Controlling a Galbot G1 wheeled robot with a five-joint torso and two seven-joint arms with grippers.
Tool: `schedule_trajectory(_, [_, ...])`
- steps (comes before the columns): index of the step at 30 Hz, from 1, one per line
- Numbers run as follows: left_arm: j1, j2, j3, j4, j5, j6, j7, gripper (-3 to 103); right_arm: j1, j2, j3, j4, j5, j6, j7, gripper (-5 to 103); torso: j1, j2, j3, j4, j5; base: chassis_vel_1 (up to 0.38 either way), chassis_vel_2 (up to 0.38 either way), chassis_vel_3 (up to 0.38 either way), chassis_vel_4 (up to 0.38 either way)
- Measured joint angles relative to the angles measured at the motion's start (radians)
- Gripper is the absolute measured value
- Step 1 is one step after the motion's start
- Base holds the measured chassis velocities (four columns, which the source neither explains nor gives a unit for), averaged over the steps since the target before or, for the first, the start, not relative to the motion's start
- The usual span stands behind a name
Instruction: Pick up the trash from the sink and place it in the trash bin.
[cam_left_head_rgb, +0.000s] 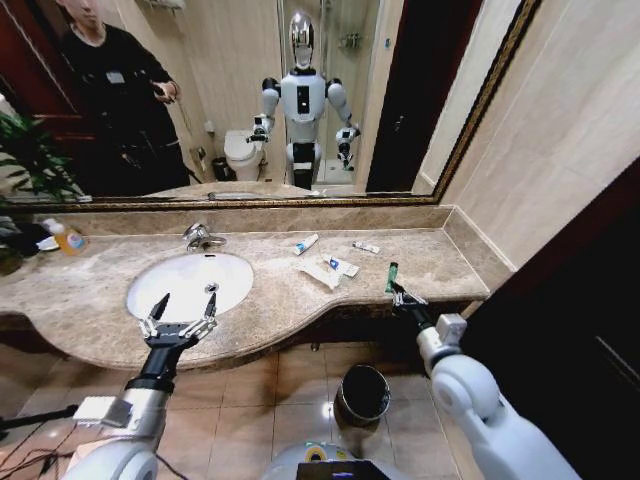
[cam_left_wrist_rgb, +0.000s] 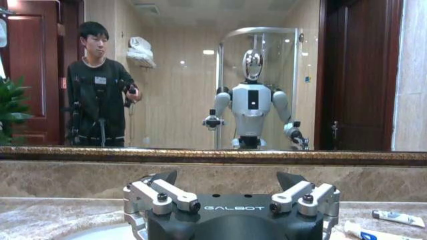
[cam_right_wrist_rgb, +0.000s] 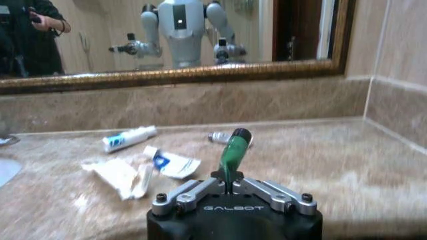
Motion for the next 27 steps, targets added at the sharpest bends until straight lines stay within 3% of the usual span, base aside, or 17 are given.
schedule_trajectory(9, [0.000,0.000,0.000,0.000,0.000,0.000,0.000,100,-0.151,0.080,-0.003,-0.064,-0.119,0.106,-0.063,1,0.000,0.000,0.000,0.0001,0.0000,0.000,0.000,0.000,0.000])
schedule_trajectory(14, [0.000,0.000,0.000,0.000,0.000,0.000,0.000,100,-0.224,0.139,-0.007,-0.164,-0.205,0.214,-0.071,1,0.000,0.000,0.000,-0.0001,-0.0002,0.000,0.000,0.000,0.000])
schedule_trajectory(19, [0.000,0.000,0.000,0.000,0.000,0.000,0.000,100,-0.215,0.189,-0.016,-0.303,-0.239,0.325,-0.050,1,0.000,0.000,0.000,0.0000,0.0000,0.000,0.000,0.000,0.000])
schedule_trajectory(27, [0.000,0.000,0.000,0.000,0.000,0.000,0.000,100,-0.121,0.245,-0.034,-0.547,-0.297,0.384,-0.058,1,0.000,0.000,0.000,0.0000,0.0002,0.000,0.000,0.000,0.000])
